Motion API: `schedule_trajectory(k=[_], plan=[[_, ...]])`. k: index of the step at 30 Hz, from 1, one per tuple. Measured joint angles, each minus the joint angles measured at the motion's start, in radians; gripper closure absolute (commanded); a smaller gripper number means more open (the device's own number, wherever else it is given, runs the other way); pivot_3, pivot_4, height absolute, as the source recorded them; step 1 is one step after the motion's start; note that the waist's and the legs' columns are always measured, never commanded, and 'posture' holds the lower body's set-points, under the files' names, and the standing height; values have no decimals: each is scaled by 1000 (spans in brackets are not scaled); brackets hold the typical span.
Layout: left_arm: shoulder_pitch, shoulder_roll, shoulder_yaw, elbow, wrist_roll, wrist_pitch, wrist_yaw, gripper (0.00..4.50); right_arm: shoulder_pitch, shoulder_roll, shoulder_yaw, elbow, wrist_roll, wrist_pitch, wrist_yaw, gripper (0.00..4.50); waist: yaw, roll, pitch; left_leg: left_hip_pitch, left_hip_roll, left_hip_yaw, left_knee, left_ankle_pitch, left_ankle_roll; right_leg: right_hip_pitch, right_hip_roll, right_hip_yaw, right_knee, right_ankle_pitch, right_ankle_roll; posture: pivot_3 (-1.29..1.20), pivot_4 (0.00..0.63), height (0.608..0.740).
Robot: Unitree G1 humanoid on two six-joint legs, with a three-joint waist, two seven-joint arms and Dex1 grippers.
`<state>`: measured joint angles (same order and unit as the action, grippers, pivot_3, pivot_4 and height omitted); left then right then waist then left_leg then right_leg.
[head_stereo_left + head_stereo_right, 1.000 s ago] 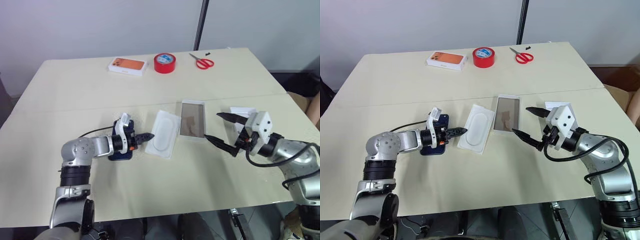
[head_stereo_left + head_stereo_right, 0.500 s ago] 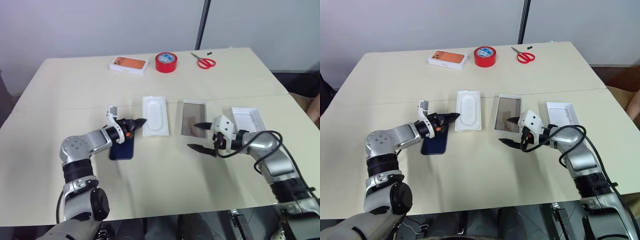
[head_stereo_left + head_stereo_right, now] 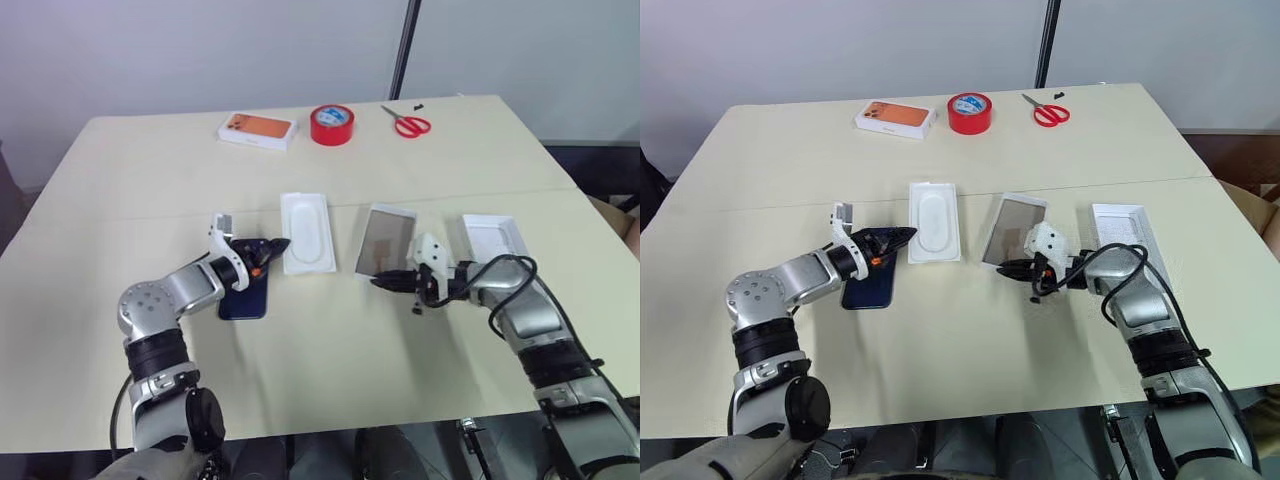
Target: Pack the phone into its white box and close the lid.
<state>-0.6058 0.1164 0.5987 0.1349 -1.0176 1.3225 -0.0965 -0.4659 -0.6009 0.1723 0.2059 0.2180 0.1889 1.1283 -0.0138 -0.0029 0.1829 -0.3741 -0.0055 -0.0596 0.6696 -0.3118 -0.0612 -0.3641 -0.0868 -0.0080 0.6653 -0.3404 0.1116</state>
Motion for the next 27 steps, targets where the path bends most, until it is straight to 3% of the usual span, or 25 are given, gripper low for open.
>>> schedule_trajectory(k=[6, 9, 15, 19, 24, 27], plan=[[-69, -4, 46, 16, -97, -3, 51, 4500, 74, 36, 8, -102, 2, 1, -15, 4483, 1, 0, 0, 0, 0, -1, 0, 0, 0, 0, 0, 0, 0, 0, 0, 0, 150, 740], [-88, 9, 45, 17, -155, 25, 59, 4500, 143, 51, 89, -214, -31, -70, -2, 4483, -3, 0, 0, 0, 0, 0, -1, 0, 0, 0, 0, 0, 0, 0, 0, 0, 150, 740], [8, 13, -43, -31, -174, 65, 41, 4500, 182, 73, 129, -243, -63, -138, -18, 4483, -4, -1, 0, 1, 1, -1, -1, 1, -2, 0, 1, 0, 0, 0, 0, 0, 150, 740], [38, 8, -54, -44, -194, 63, 53, 4500, 182, 78, 135, -243, -61, -122, -25, 3228, -1, -1, -1, 1, 0, -1, -1, 1, -2, 0, 1, 0, 0, 0, 0, 0, 150, 740], [96, 10, -60, -115, -245, 67, 86, 4500, 182, 76, 101, -270, -31, -65, -48, 777, 0, -1, -1, 1, 0, -1, -1, 1, -2, 0, 0, 0, 0, 0, 0, 0, 150, 740], [148, 25, -78, -153, -289, 86, 107, 4500, 183, 63, -6, -357, 62, 15, -84, 777, 1, -1, 0, 0, 0, -1, -1, 1, -2, 0, 0, 1, 0, 0, 0, 0, 150, 740]])
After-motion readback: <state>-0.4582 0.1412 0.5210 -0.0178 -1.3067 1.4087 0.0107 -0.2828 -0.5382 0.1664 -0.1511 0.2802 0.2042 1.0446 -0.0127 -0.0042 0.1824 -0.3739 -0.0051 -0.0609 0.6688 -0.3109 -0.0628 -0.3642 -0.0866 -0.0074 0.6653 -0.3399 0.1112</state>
